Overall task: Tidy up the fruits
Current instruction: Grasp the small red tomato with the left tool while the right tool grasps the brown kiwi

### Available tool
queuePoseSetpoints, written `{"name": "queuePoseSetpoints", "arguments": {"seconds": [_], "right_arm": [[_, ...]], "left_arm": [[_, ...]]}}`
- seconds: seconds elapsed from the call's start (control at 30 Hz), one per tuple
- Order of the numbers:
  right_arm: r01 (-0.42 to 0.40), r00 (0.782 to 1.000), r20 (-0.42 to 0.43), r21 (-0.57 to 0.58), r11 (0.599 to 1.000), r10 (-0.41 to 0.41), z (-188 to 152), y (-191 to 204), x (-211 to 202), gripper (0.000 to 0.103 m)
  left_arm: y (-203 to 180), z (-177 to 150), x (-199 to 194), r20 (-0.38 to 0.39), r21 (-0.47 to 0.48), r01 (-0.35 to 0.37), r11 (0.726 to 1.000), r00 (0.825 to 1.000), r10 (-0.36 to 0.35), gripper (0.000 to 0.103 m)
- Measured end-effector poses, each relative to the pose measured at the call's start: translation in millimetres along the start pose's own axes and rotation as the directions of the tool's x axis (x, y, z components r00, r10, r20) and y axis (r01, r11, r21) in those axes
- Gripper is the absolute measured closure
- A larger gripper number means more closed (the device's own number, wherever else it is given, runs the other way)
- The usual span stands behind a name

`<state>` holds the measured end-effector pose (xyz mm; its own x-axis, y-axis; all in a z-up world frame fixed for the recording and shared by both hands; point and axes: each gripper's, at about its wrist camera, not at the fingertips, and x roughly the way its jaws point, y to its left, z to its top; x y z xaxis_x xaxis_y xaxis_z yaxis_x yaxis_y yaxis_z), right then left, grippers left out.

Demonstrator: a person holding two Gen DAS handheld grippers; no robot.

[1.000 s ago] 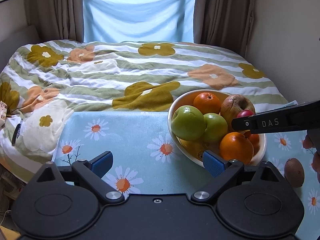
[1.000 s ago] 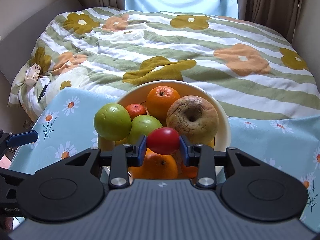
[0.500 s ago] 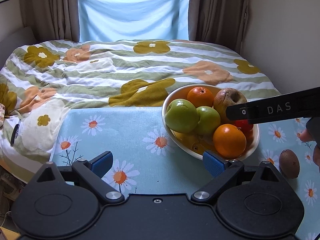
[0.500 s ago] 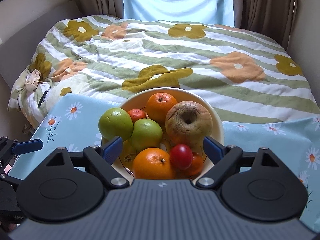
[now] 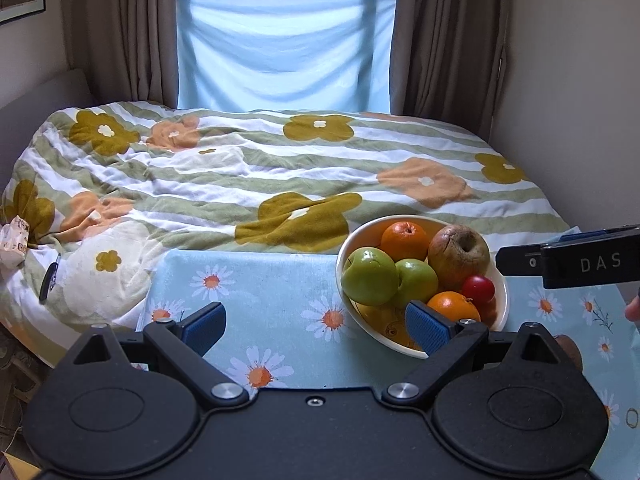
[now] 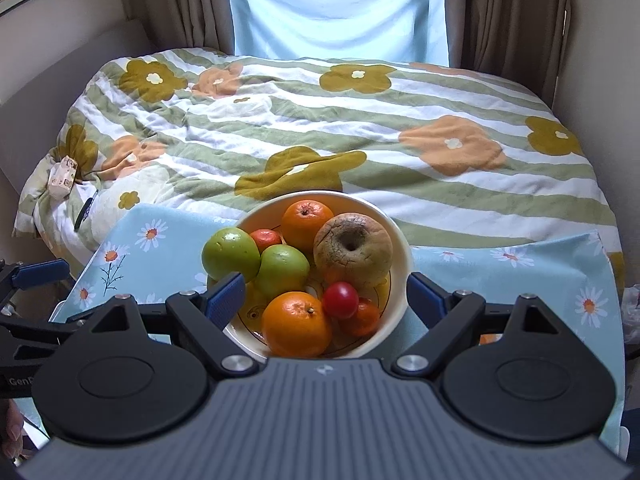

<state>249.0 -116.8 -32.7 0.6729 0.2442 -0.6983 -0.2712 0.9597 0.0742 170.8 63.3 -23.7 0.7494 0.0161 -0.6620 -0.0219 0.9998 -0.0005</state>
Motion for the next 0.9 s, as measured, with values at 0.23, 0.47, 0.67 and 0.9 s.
{"name": "queuePoseSetpoints", "arguments": {"seconds": [0.23, 0.47, 0.67, 0.9], "right_arm": [[-0.012, 0.999, 0.033, -0.011, 1.000, 0.013, -5, -13, -33, 0.000], [-0.029, 0.998, 0.051, -0.056, 0.998, 0.032, -16, -35, -66, 0.000], [-0.059, 0.997, 0.040, -0.076, 0.995, 0.062, -39, -58, -84, 0.000], [-0.090, 0.996, 0.005, -0.106, 0.990, 0.091, -70, -80, -93, 0.000]], "left_arm": [[-8, 1, -30, 0.044, -0.023, -0.043, 0.999, 0.998, 0.044, 0.005], [-33, -10, -62, 0.078, -0.064, -0.083, 0.994, 0.993, 0.088, 0.003], [-67, -28, -77, 0.076, -0.071, -0.095, 0.993, 0.992, 0.100, 0.003], [-98, -54, -83, 0.057, -0.073, -0.110, 0.991, 0.992, 0.114, 0.003]]}}
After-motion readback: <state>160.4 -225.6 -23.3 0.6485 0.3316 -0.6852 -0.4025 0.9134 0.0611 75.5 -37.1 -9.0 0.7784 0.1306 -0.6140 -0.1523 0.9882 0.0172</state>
